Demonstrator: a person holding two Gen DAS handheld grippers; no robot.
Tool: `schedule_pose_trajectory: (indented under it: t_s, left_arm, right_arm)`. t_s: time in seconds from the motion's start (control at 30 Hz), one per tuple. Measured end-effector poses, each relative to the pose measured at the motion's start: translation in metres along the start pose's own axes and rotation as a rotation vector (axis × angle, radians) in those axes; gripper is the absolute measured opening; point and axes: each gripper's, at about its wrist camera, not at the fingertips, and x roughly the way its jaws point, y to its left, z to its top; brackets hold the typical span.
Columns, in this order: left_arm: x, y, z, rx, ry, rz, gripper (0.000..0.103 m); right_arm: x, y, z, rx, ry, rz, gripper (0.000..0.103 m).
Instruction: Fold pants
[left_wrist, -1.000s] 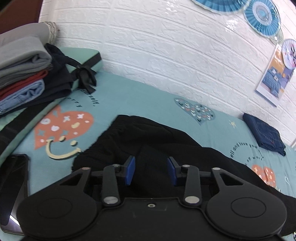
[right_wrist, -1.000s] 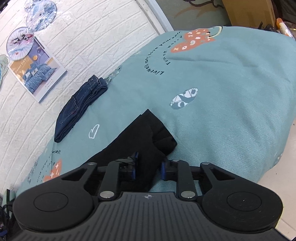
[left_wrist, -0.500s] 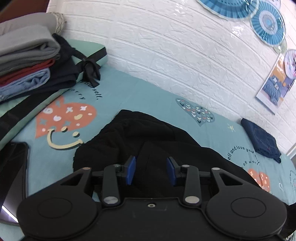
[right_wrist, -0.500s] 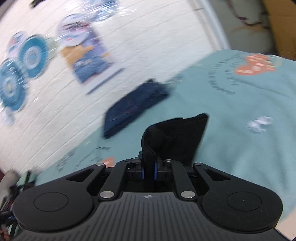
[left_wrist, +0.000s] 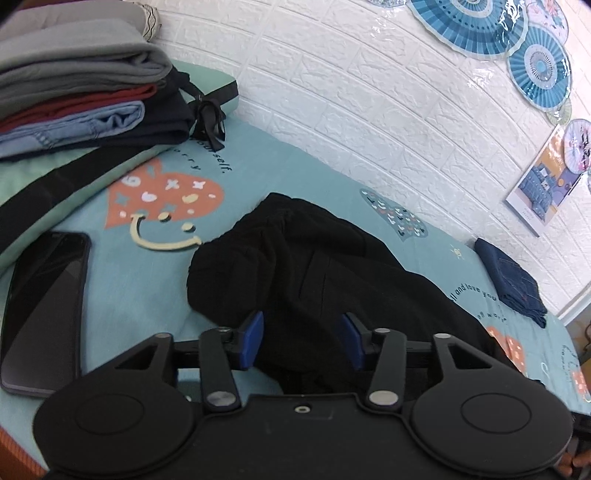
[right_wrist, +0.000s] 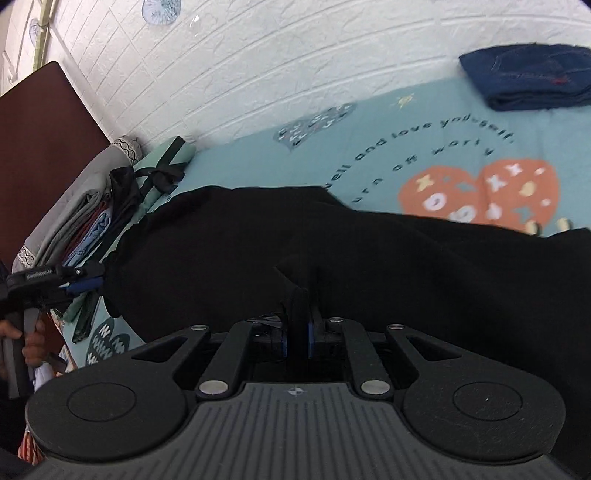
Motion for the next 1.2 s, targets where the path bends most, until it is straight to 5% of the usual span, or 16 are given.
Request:
schedule_pose_trajectory:
  t_s: [0.17, 0.27, 0.43, 0.57, 0.8, 0.93, 1.2]
  left_arm:
    - [-0.008, 0.005, -0.006, -0.056, -0.005, -0.015, 0.103]
    - [-0.010, 0.008, -0.010, -0.110, -0.006, -0.039, 0.103]
    - [-0.009, 0.014, -0.014, -0.174, -0.013, -0.052, 0.103]
    - [0.008, 0.018, -0.011, -0.229, -0.008, -0.065, 0.103]
    - [0.045, 0.031, -0.008, -0.309, -0.019, 0.007, 0.103]
    - [0.056, 0.025, -0.007, -0.306, -0.090, 0.038, 0.103]
    - [0.056, 0.020, -0.009, -0.286, -0.095, 0.061, 0.103]
  right_arm:
    - [-0.008, 0.020, 0.015, -0.049, -0.034, 0.028, 0.017]
    - [0.010, 0.025, 0.012, -0.071, 0.022, 0.007, 0.023]
    - [0.017, 0.029, 0.005, -0.065, 0.073, 0.063, 0.075]
    - [0.008, 0.030, 0.006, -0.064, 0.075, 0.116, 0.076]
    - [0.004, 0.019, 0.000, -0.008, 0.065, 0.048, 0.076]
    - [0.004, 0.013, 0.000, 0.018, 0.054, 0.021, 0.075]
    - [0.005, 0.009, -0.001, 0.018, 0.061, 0.006, 0.069]
